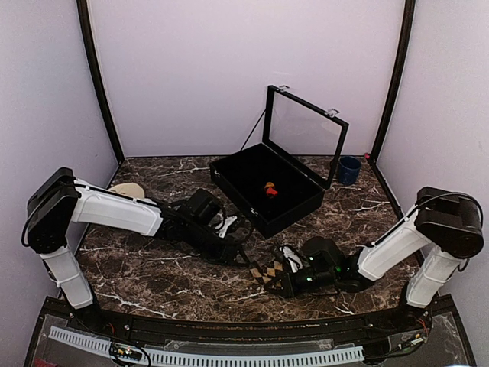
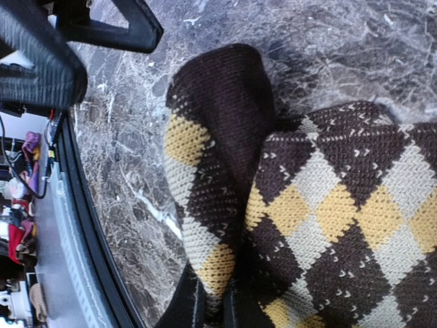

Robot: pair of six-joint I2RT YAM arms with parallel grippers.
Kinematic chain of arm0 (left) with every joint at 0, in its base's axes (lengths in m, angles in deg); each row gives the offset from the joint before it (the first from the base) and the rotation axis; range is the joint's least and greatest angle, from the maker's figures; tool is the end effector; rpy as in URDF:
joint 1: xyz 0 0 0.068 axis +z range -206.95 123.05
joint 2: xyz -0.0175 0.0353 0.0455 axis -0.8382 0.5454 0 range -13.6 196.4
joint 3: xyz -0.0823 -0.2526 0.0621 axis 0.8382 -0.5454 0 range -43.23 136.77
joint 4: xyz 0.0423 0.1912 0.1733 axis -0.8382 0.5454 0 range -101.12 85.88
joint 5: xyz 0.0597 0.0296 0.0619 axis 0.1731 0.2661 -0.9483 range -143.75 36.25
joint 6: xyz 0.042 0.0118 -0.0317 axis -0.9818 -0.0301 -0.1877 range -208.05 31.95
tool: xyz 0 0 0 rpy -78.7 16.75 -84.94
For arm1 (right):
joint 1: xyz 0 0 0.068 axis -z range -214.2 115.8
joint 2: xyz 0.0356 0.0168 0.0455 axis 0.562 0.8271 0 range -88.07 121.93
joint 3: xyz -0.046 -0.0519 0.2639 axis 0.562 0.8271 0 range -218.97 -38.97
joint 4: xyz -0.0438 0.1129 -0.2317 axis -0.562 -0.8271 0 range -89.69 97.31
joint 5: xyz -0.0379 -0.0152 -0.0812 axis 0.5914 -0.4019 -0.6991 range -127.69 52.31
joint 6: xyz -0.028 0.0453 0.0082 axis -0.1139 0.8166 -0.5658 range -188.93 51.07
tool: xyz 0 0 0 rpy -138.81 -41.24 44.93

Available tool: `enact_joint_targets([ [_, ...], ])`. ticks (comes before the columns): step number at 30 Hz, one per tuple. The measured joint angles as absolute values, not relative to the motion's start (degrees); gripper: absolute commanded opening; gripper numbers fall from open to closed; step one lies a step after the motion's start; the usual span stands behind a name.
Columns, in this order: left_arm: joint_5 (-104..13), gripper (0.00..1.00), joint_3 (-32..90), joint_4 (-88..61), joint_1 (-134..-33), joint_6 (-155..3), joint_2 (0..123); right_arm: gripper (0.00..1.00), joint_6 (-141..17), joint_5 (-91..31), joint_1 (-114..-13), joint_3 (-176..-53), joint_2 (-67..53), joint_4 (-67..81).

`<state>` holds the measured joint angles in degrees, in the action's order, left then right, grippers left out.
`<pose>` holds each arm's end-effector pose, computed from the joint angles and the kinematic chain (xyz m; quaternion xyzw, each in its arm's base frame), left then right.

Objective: Roll the socks
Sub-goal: Roll the sock at the center of the board.

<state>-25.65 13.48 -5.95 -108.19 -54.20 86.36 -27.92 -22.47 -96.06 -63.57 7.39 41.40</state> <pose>0.2094 -0.2876 0.1705 0.2223 0.8835 -0.4000 0.1003 0.1185 0.2415 0.0997 -0.2187 0.8608 0.4210 0.1842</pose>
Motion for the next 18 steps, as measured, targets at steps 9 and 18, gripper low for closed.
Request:
enact_joint_targets([
  [9,-25.96,0.54,15.73,-5.56,-111.06,-59.05,88.16,0.0,-23.06,-17.02,-94.66,-61.15,9.03,47.67],
  [18,-27.86,0.54,18.31,-3.53,-113.48,-64.39,89.82,0.0,-19.55,-10.69,-93.53,-61.19,12.37,51.89],
])
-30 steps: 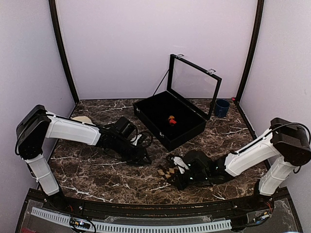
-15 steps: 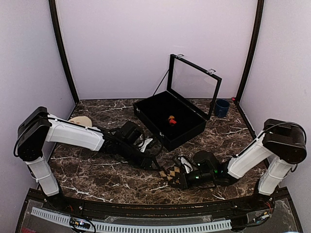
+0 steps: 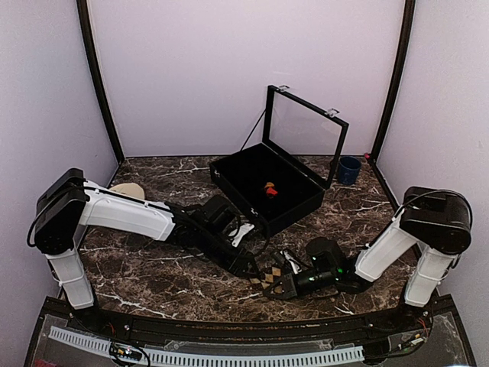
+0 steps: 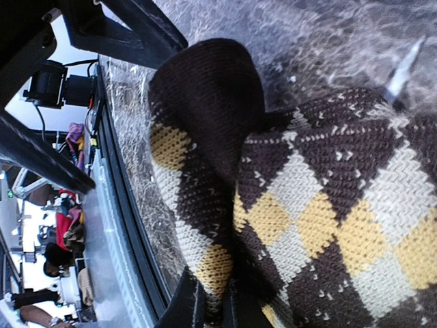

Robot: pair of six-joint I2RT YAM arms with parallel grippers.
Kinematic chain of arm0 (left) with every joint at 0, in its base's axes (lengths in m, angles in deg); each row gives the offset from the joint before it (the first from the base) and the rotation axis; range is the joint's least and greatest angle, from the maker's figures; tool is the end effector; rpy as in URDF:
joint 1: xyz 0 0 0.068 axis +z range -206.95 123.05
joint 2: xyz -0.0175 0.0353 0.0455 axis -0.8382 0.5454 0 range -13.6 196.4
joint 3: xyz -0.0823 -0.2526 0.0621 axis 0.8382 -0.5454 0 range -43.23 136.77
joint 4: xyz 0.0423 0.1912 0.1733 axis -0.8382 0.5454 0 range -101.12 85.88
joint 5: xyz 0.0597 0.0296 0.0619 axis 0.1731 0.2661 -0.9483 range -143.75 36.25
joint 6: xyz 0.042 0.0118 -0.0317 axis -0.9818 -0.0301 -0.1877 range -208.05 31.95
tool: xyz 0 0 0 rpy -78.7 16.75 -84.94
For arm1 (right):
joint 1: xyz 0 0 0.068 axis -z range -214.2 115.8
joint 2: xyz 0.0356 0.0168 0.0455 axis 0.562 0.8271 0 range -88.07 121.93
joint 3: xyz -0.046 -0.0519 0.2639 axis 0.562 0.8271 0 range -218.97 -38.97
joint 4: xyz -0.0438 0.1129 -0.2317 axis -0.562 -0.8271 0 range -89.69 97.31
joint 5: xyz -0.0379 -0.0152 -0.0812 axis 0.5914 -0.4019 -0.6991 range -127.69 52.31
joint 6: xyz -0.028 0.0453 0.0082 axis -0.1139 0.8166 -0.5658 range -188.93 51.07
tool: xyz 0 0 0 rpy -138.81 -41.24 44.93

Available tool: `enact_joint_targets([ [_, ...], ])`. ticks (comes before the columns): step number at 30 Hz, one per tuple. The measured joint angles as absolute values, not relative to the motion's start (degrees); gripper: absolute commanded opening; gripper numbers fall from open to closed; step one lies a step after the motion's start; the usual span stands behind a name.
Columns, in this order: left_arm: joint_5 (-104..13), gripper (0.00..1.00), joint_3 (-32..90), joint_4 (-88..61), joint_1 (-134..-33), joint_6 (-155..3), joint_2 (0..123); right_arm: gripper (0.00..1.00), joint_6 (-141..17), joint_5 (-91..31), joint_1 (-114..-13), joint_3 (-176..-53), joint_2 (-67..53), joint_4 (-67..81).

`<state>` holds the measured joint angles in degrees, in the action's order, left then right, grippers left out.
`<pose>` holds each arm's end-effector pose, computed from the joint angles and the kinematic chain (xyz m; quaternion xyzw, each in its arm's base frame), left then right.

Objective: Roll the socks
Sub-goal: Roll the sock at the center of the board.

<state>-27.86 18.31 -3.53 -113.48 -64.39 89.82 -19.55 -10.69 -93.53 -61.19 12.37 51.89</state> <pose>0.1926 -0.3195 0.1708 0.3331 0.8549 -0.3782 0.1229 0.1210 0.2358 0.0870 -0.1841 0.8443 0.4931 0.1003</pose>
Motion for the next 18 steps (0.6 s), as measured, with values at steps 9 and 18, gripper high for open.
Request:
enact_joint_targets([
  [9,-27.82,0.53,18.29,-2.45,-113.85,-68.67,90.12,0.0,-17.69,-7.85,-92.72,-60.91,12.9,52.28],
  [18,-25.74,0.52,18.29,-2.48,-114.55,-71.58,90.58,0.0,-16.42,-6.14,-92.0,-61.04,12.61,50.84],
])
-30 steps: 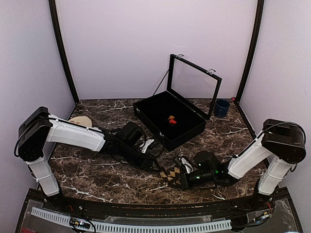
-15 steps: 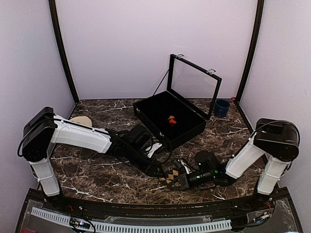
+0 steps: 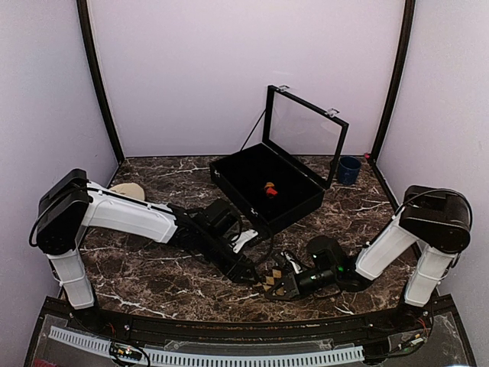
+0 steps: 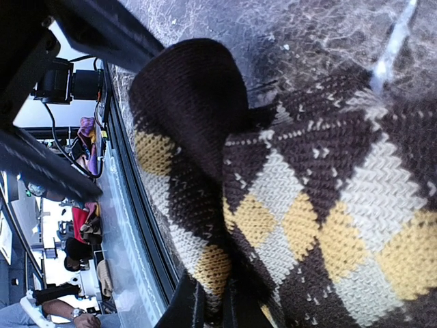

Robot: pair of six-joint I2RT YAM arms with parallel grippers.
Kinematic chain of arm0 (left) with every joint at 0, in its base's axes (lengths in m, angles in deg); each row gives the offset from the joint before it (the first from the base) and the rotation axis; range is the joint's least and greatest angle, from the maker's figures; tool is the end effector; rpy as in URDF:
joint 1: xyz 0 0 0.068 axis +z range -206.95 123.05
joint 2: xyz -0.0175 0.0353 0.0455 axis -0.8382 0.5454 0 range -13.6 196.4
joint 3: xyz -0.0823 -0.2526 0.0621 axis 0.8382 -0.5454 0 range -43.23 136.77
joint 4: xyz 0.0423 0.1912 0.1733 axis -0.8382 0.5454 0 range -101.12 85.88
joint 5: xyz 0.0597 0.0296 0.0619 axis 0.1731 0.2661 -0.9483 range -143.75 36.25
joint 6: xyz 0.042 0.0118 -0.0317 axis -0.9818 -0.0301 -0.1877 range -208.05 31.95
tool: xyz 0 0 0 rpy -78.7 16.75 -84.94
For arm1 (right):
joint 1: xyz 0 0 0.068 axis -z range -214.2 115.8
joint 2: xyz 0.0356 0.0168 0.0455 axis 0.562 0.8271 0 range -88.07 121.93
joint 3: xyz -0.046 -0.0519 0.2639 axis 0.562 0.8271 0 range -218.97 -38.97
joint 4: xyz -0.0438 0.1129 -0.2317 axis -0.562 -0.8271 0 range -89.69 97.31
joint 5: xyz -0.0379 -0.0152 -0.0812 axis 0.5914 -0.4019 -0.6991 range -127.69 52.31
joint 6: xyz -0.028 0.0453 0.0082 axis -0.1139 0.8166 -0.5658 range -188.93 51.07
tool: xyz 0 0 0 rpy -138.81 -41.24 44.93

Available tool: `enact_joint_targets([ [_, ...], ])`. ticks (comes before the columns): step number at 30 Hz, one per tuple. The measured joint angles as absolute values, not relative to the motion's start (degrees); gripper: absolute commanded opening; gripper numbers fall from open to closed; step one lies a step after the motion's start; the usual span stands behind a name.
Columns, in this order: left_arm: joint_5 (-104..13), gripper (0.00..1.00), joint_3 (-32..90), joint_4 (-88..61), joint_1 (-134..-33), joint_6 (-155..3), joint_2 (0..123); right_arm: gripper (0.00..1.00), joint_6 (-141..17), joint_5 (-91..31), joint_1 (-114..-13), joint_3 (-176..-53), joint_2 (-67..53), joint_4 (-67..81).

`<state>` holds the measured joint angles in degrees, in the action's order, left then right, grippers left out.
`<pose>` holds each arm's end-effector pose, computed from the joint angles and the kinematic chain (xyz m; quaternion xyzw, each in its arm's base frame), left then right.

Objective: Roll the socks
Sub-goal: Roll the sock at the center of the board.

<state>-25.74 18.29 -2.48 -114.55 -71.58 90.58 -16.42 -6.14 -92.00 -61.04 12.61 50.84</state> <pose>0.1850 -0.3227 0.1652 0.3967 0.8289 -0.3759 0.1192 0.1236 0.2312 0.0847 -0.1646 0.8472 0.5020 0.0555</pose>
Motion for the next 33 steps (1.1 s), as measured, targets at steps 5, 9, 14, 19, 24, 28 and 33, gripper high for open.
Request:
enact_joint_targets([
  [5,-24.85,0.51,18.29,-2.48,-115.38,-72.85,91.46,0.0,-16.2,-5.09,-91.43,-61.63,12.61,49.46],
  [9,-24.61,0.49,18.49,-2.43,-116.02,-73.81,92.51,0.0,-16.01,-4.48,-91.14,-61.63,12.61,49.18],
  [14,-24.61,0.49,18.88,-2.45,-116.48,-74.62,93.82,0.0,-15.72,-3.98,-91.12,-61.65,12.61,49.0],
  [19,-24.67,0.49,19.97,-2.39,-116.5,-75.18,94.71,0.0,-15.68,-3.74,-91.06,-61.8,12.61,48.63],
  [24,-24.87,0.47,21.94,-2.19,-116.63,-75.47,95.83,0.0,-15.87,-2.97,-90.82,-62.39,12.61,47.38],
  [28,-24.87,0.43,23.4,-2.06,-116.96,-75.6,97.4,0.0,-15.92,-2.75,-90.77,-62.59,12.61,46.95],
  [33,-25.0,0.34,23.43,-2.1,-117.26,-75.71,97.99,0.0,-15.92,-2.38,-90.75,-62.5,12.61,46.9],
])
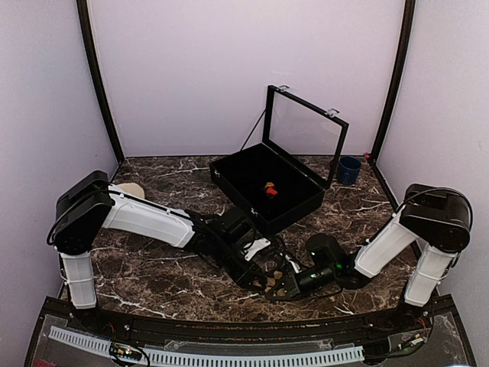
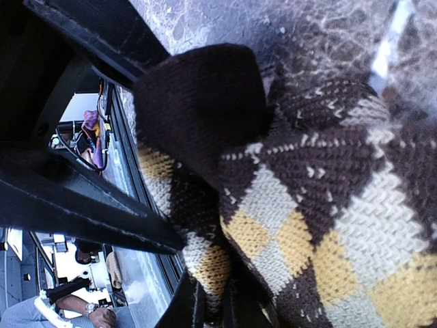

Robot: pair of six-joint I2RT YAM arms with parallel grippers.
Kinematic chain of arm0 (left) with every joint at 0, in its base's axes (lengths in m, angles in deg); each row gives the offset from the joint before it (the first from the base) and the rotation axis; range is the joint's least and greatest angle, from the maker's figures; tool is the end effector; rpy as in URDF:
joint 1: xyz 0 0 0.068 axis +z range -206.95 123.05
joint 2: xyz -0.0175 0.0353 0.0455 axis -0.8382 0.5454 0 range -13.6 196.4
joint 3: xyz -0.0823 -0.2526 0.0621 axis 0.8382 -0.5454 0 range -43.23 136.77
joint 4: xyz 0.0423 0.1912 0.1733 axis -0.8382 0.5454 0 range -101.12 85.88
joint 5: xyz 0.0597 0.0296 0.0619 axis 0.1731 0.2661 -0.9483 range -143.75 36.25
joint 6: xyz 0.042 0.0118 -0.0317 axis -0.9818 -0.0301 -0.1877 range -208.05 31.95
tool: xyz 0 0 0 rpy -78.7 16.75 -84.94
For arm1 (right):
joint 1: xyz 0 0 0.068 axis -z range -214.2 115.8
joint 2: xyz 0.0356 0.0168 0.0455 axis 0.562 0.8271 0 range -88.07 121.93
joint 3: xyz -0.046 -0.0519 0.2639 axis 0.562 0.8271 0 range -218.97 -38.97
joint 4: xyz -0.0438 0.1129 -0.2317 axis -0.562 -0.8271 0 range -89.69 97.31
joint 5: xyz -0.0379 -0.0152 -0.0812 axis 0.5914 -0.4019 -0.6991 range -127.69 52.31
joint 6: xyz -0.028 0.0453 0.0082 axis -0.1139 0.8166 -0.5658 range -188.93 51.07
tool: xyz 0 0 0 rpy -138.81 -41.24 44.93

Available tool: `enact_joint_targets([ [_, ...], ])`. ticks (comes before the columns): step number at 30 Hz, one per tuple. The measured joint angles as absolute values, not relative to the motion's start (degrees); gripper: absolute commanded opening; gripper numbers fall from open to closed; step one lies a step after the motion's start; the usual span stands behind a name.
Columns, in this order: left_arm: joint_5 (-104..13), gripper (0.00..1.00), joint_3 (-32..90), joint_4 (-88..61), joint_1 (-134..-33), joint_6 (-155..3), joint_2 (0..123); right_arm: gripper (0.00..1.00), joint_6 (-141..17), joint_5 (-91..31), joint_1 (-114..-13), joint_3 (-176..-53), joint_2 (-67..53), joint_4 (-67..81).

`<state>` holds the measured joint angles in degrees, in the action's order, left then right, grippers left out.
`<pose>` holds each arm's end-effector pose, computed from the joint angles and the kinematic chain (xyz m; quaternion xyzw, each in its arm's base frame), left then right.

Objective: Roll the socks
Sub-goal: Roll the sock at the center of the board.

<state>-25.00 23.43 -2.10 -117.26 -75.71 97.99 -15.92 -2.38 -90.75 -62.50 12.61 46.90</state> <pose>0.1808 -0.3517 0.1433 0.4447 0.8104 -0.3678 0.1017 0.1281 0.2313 0.0846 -0.1603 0.8503 0.5009 0.0205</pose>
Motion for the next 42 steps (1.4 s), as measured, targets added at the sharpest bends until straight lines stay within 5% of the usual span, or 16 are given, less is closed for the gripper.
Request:
enact_joint_targets([
  [12,-23.32,0.0,24.08,-3.04,-117.59,-75.07,99.48,0.0,-15.92,-1.2,-90.51,-62.22,12.59,46.79],
  [17,-22.53,0.0,24.19,-3.63,-117.57,-74.33,99.94,0.02,-16.49,-0.92,-90.51,-62.78,12.22,45.0],
  [27,-23.47,0.0,24.02,-3.88,-117.59,-71.88,99.96,0.37,-20.81,-2.25,-90.86,-67.33,8.24,31.69],
  [42,-27.25,0.0,19.82,-8.36,-117.11,-63.34,97.93,0.41,-23.98,-10.56,-90.88,-69.08,2.19,19.95],
])
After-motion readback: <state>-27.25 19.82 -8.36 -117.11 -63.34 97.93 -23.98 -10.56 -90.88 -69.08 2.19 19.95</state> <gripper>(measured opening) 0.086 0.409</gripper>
